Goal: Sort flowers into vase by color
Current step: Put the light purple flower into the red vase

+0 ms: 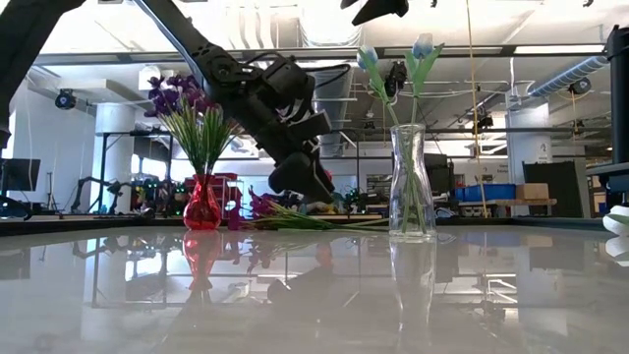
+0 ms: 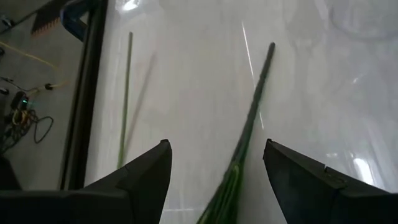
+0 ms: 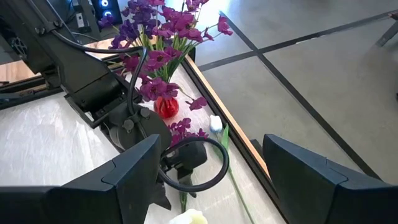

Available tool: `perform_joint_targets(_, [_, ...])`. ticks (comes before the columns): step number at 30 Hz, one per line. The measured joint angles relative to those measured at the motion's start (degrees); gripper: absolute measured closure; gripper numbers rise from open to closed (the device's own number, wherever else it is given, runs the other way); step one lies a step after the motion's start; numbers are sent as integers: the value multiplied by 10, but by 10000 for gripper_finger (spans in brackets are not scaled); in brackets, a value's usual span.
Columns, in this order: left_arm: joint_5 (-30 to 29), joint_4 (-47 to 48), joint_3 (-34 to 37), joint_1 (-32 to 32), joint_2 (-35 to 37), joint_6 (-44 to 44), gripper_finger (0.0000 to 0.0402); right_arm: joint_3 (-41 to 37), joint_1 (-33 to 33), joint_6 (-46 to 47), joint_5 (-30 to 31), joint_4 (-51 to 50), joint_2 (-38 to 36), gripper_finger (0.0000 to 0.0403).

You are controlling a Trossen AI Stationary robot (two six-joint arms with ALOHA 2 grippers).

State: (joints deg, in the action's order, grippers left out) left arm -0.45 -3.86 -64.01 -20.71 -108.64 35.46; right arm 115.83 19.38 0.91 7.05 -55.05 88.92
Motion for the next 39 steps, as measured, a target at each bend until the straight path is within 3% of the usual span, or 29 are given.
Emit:
perform_joint_targets(31, [-4,-15,1,-4,-62,10,172,0,0,-4,0,-3,0,129])
perform_joint_targets(39, [-4,-9,1,-4,-62,9,214,0,0,-4,0,-3,0,129])
